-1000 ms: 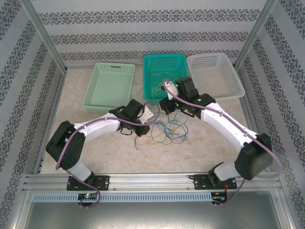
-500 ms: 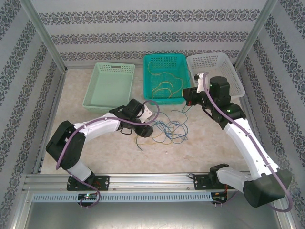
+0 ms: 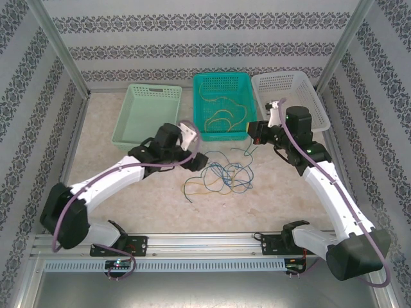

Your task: Untangle the cables

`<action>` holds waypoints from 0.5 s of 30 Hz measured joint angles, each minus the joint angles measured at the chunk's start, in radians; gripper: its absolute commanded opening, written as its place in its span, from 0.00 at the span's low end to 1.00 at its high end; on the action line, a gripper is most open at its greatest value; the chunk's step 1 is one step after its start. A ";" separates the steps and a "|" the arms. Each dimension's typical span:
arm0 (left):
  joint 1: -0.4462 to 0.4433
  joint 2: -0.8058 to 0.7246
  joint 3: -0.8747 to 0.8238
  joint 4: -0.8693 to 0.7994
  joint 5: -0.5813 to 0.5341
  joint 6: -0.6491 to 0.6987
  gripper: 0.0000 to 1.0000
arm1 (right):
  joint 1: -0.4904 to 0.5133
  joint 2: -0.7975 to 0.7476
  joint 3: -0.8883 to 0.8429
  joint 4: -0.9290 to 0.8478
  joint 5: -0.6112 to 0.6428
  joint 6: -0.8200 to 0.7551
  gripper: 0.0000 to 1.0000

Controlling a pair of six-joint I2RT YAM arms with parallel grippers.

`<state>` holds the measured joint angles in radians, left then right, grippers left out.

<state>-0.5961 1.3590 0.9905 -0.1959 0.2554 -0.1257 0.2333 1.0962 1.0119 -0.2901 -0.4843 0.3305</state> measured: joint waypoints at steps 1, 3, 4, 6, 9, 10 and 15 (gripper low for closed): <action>0.020 -0.022 0.000 0.035 0.020 -0.028 1.00 | 0.014 -0.001 -0.004 0.007 0.000 0.000 0.00; 0.075 -0.041 0.010 0.102 0.085 -0.100 1.00 | 0.044 -0.001 -0.015 0.021 0.000 -0.002 0.00; 0.099 -0.034 0.020 0.126 0.117 -0.134 1.00 | 0.057 -0.001 -0.020 0.027 0.001 -0.004 0.00; 0.144 0.008 0.058 0.175 0.200 -0.219 1.00 | 0.092 -0.001 -0.026 0.037 0.013 -0.013 0.00; 0.172 0.097 0.108 0.282 0.325 -0.356 0.98 | 0.158 0.000 -0.026 0.051 0.043 -0.035 0.00; 0.172 0.127 0.120 0.327 0.365 -0.407 0.97 | 0.183 0.000 -0.026 0.052 0.058 -0.044 0.00; 0.172 0.238 0.162 0.522 0.500 -0.640 0.93 | 0.277 0.013 -0.027 0.079 0.146 -0.069 0.00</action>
<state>-0.4240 1.5967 1.1522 0.3260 0.7559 -0.7662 0.5102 1.1095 0.9848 -0.2108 -0.3386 0.2615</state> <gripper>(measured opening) 0.936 0.056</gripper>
